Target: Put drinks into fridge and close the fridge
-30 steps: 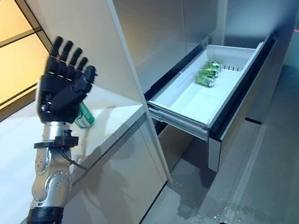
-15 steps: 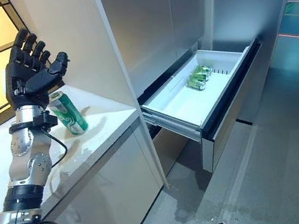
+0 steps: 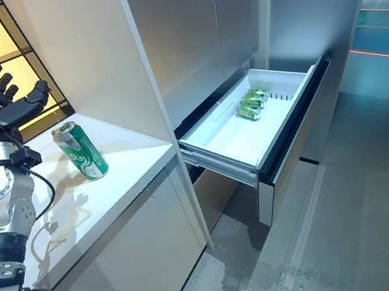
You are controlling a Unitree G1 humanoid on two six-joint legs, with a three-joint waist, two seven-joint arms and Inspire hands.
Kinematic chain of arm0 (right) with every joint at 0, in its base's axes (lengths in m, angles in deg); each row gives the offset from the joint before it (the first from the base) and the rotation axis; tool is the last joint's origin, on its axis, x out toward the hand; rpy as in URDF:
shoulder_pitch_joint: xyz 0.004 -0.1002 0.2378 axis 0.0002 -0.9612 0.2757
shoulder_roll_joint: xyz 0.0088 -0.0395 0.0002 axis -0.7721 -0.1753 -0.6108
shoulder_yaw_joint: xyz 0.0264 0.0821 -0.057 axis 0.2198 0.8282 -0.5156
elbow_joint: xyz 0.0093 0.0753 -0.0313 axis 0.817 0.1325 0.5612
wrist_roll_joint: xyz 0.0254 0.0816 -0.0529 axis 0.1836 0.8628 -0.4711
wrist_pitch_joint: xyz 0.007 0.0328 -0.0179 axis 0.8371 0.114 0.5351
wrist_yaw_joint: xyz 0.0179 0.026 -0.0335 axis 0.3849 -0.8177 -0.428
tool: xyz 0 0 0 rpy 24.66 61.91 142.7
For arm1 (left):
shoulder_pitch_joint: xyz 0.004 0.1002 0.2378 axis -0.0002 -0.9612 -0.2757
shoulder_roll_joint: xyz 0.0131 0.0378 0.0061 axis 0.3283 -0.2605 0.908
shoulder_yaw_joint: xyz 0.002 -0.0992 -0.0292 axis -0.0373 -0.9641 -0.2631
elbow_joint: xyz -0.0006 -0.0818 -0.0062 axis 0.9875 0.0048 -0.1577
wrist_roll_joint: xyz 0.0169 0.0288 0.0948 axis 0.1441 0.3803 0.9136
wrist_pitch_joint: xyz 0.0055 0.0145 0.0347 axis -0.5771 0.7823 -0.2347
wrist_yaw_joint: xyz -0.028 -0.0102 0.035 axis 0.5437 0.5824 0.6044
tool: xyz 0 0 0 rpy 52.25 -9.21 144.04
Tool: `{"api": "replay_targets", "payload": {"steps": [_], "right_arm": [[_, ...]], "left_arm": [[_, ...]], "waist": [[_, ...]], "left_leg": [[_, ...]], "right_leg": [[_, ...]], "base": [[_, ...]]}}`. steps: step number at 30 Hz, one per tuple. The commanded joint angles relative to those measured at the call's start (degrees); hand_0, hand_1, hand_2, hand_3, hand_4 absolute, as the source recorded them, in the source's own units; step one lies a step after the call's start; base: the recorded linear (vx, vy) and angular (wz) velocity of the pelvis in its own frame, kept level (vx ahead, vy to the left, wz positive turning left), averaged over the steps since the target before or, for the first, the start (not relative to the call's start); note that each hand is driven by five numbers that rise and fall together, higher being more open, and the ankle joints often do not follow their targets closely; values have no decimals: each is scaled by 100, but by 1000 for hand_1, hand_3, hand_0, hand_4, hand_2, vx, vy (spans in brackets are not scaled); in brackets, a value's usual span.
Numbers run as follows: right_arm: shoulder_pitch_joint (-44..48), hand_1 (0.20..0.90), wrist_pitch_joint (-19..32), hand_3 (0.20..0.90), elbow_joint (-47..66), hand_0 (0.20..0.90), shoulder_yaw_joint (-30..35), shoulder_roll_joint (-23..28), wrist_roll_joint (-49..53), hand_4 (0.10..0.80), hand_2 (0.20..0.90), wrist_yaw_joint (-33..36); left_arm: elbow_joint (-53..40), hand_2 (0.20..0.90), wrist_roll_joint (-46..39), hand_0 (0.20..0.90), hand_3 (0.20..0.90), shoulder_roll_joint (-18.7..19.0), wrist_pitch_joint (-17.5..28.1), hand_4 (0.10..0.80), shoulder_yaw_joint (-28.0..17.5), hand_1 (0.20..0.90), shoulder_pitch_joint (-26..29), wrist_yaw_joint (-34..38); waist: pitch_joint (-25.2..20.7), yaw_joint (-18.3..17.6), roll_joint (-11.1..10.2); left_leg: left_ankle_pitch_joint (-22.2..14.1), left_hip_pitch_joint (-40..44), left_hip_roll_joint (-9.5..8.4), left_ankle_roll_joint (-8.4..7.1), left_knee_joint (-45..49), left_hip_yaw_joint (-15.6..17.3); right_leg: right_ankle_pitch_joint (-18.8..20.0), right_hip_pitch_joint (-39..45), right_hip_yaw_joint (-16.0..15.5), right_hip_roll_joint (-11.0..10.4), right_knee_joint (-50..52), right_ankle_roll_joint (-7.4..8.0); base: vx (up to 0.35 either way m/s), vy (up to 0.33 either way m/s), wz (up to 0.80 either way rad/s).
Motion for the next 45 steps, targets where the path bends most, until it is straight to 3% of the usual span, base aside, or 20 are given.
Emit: {"api": "replay_targets", "payload": {"steps": [1, 15, 45], "right_arm": [[62, 900, -19, 900, -385, 900, -212, 96, -218, 800, 900, -191], [65, 900, -59, 900, -366, 900, -156, 167, -316, 800, 900, -199], [-25, 900, -56, 900, -266, 900, -93, 162, -478, 800, 900, -219]], "left_arm": [[387, 900, -32, 900, 900, 487, 652, 800, -44, 900, 1352, -196], [708, 900, -141, 900, 900, 439, 521, 800, 78, 900, 1456, -371], [885, 900, 241, 900, 900, 76, 362, 800, -6, 900, 780, -581]], "waist": [[-35, -76, 115], [20, -125, 112], [295, -67, 6]], "left_leg": [[-703, 144, -623, 573, 90, 24], [-739, 125, -694, 635, 99, -2], [-823, -1, -768, 751, 273, 12]], "right_leg": [[-274, -157, 64, -5, 498, 168], [-241, -293, 182, -61, 611, 253], [-197, -530, 273, -194, 857, 408]], "base": [[46, 49, -2], [27, 53, -3], [3, 8, -1]]}}
